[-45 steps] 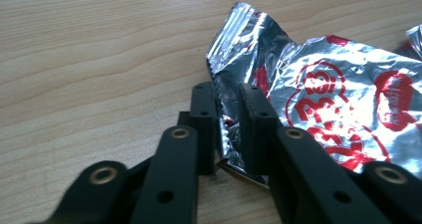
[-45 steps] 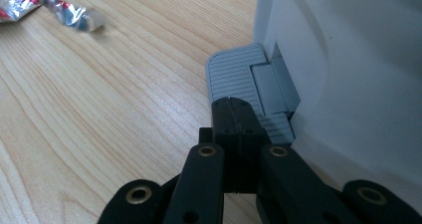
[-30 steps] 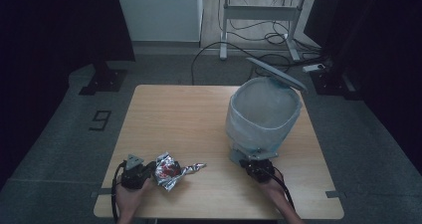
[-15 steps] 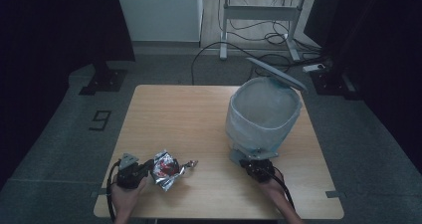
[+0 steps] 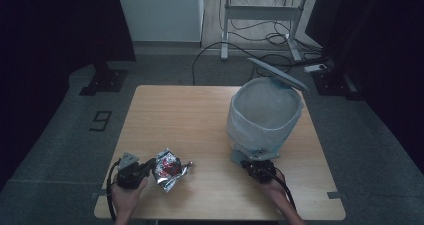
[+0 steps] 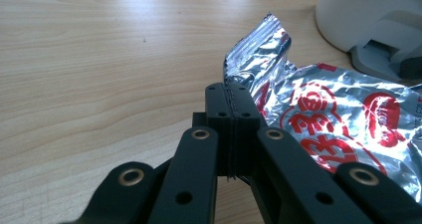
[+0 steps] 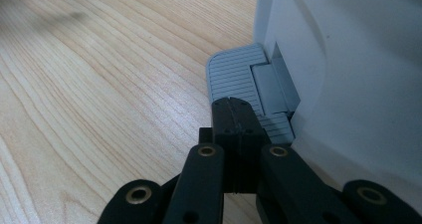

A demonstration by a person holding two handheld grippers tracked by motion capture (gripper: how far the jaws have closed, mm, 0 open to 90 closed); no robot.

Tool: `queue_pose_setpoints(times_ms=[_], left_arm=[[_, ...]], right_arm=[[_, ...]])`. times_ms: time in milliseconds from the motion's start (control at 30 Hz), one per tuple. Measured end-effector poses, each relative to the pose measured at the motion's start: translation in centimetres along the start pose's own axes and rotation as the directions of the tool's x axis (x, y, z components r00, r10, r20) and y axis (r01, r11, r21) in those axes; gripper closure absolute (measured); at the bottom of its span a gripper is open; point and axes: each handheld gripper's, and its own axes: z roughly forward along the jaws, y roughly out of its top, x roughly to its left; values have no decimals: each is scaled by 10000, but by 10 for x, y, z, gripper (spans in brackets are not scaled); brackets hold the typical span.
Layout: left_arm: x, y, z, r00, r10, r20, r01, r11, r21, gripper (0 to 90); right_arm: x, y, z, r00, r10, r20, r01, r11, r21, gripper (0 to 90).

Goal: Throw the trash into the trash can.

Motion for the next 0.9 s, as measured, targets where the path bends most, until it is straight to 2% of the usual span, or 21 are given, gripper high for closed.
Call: queue_pose_setpoints(times_ms=[167, 433, 567, 800, 900], left_arm=[[-2, 3, -3, 9999, -42, 99, 43, 9999, -150, 898], [-5, 9, -2, 9998, 30, 193, -28, 9999, -106, 898], [-8, 17, -1, 9995, 63, 302, -59, 9999, -114, 898], [-17, 38, -5, 9984, 418, 374, -411, 9990, -185, 898], [-20, 45, -7, 9980, 452, 443, -441, 9987, -257, 898]], right_arm=[[0, 0, 0, 10000, -13, -2, 13, 10000, -18, 900], [-1, 0, 0, 10000, 17, -60, -17, 10000, -8, 900], [-1, 0, 0, 10000, 22, -70, -22, 10000, -5, 900], [-1, 0, 0, 10000, 26, -93, -26, 10000, 4, 900], [-1, 0, 0, 10000, 24, -97, -24, 10000, 5, 900]])
